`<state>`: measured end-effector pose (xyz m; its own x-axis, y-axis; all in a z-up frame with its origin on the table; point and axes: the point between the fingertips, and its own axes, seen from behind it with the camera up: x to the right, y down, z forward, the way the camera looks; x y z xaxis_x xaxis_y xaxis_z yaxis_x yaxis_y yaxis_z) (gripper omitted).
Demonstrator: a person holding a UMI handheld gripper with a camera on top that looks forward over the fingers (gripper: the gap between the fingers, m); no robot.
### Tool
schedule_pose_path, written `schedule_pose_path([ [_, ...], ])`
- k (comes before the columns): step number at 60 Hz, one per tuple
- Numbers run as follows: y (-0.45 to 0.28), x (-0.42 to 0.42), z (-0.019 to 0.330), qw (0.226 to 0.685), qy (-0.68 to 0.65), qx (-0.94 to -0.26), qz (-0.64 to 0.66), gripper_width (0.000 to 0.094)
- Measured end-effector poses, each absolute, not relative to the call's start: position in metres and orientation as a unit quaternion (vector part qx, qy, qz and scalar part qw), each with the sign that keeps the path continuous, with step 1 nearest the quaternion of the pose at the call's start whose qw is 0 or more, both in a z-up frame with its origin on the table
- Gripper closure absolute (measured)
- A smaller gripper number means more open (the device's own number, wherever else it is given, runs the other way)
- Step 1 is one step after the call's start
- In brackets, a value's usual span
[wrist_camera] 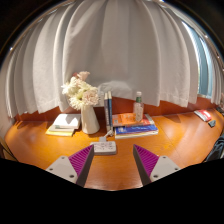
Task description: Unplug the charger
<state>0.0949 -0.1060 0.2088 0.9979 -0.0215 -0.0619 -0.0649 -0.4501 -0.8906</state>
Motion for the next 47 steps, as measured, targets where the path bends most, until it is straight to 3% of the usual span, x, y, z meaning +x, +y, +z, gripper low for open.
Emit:
schedule_pose_path([
  [20, -0.149, 0.006, 0.227, 0.527, -0.019, -0.848, 0.049, 0.0145],
  [47, -0.162, -0.001, 0.238, 0.532, -0.013, -0.845, 0.043, 0.0153],
])
